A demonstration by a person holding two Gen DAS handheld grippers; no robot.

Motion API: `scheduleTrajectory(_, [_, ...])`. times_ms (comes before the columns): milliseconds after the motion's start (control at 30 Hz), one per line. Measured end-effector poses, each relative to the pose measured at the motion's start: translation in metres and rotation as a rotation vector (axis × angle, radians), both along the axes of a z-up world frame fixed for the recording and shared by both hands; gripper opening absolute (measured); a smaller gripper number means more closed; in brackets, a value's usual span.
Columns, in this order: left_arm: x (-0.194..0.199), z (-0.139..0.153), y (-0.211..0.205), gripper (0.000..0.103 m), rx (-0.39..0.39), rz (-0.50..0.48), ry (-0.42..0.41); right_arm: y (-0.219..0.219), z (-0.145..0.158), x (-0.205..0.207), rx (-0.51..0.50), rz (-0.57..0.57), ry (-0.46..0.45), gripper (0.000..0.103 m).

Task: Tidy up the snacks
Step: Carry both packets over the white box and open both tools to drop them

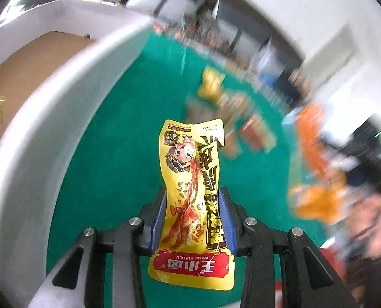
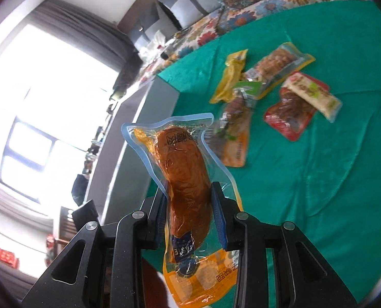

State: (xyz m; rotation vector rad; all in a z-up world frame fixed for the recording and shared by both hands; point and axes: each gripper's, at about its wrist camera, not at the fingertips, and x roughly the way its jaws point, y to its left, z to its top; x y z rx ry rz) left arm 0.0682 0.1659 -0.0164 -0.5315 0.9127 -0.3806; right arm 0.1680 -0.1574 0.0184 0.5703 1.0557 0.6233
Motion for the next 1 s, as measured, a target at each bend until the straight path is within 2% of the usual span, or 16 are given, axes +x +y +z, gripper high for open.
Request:
scheduleTrajectory(67, [-0.007, 0.030, 0.025, 0.038, -0.074, 0.037, -0.065, 0.016, 0.012, 0.006, 0.036, 0.016, -0.002, 0.033])
scheduleTrajectory(100, [-0.011, 0.048, 0.042, 0.038, -0.080, 0.067, -0.106, 0.025, 0.018, 0.009, 0.054, 0.028, -0.006, 0.033])
scheduleTrajectory(167, [-0.015, 0.070, 0.073, 0.039, -0.043, 0.131, -0.153, 0.061, 0.037, 0.021, 0.095, 0.079, -0.023, 0.034])
scheduleTrajectory(233, [-0.017, 0.085, 0.110, 0.039, 0.067, 0.219, -0.175, 0.100, 0.050, 0.029, 0.124, 0.133, -0.036, 0.034])
scheduleTrajectory(300, [-0.018, 0.086, 0.140, 0.040, 0.152, 0.302, -0.151, 0.155, 0.062, 0.037, 0.153, 0.204, -0.043, 0.034])
scheduleTrajectory(400, [-0.013, 0.076, 0.182, 0.049, 0.291, 0.421, -0.082, 0.237, 0.073, 0.045, 0.152, 0.289, -0.078, 0.035])
scheduleTrajectory(467, [-0.010, 0.063, 0.203, 0.056, 0.375, 0.476, -0.009, 0.287, 0.071, 0.052, 0.142, 0.303, -0.095, 0.047])
scheduleTrajectory(533, [-0.008, 0.053, 0.208, 0.061, 0.408, 0.479, 0.023, 0.313, 0.067, 0.057, 0.085, 0.276, -0.119, 0.073])
scheduleTrajectory(567, [-0.010, 0.048, 0.208, 0.062, 0.428, 0.481, 0.035, 0.320, 0.064, 0.060, 0.074, 0.268, -0.117, 0.073])
scheduleTrajectory(667, [-0.016, 0.045, 0.201, 0.062, 0.454, 0.485, 0.024, 0.316, 0.054, 0.059, 0.063, 0.255, -0.107, 0.073])
scheduleTrajectory(767, [-0.017, 0.049, 0.175, 0.064, 0.433, 0.479, -0.056, 0.288, 0.048, 0.055, -0.019, 0.240, -0.164, 0.073])
scheduleTrajectory(800, [-0.018, 0.049, 0.173, 0.066, 0.421, 0.469, -0.081, 0.273, 0.041, 0.050, -0.072, 0.231, -0.191, 0.073])
scheduleTrajectory(867, [-0.007, 0.053, 0.142, 0.081, 0.425, 0.407, -0.157, 0.242, 0.022, 0.042, -0.221, 0.199, -0.246, 0.073])
scheduleTrajectory(933, [0.006, 0.049, 0.107, 0.083, 0.507, 0.322, -0.188, 0.206, -0.005, 0.030, -0.393, 0.156, -0.295, 0.073])
scheduleTrajectory(967, [0.013, 0.044, 0.092, 0.083, 0.551, 0.285, -0.179, 0.178, -0.025, 0.023, -0.497, 0.122, -0.308, 0.073])
scheduleTrajectory(1000, [0.021, 0.038, 0.071, 0.083, 0.607, 0.236, -0.161, 0.156, -0.037, 0.018, -0.560, 0.094, -0.311, 0.073])
